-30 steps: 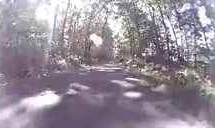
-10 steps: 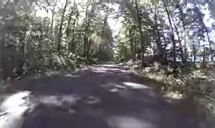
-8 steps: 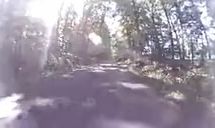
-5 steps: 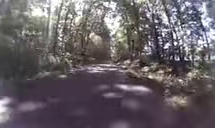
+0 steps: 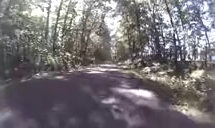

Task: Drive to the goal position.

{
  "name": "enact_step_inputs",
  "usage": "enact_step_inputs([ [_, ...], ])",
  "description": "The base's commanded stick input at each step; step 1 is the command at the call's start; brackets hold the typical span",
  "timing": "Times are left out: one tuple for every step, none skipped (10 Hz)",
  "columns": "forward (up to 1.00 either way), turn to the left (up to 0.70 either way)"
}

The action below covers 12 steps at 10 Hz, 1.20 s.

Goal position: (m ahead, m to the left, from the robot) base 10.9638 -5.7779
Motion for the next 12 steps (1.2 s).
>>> enact_step_inputs([
  [0.45, 0.00],
  [0.45, 0.00],
  [0.45, 0.00],
  [0.45, 0.00],
  [0.45, 0.00],
  [0.45, 0.00],
  [0.45, 0.00],
  [0.45, 0.00],
  [0.45, 0.00],
  [0.45, 0.00],
  [0.45, 0.00],
  [0.45, 0.00],
])
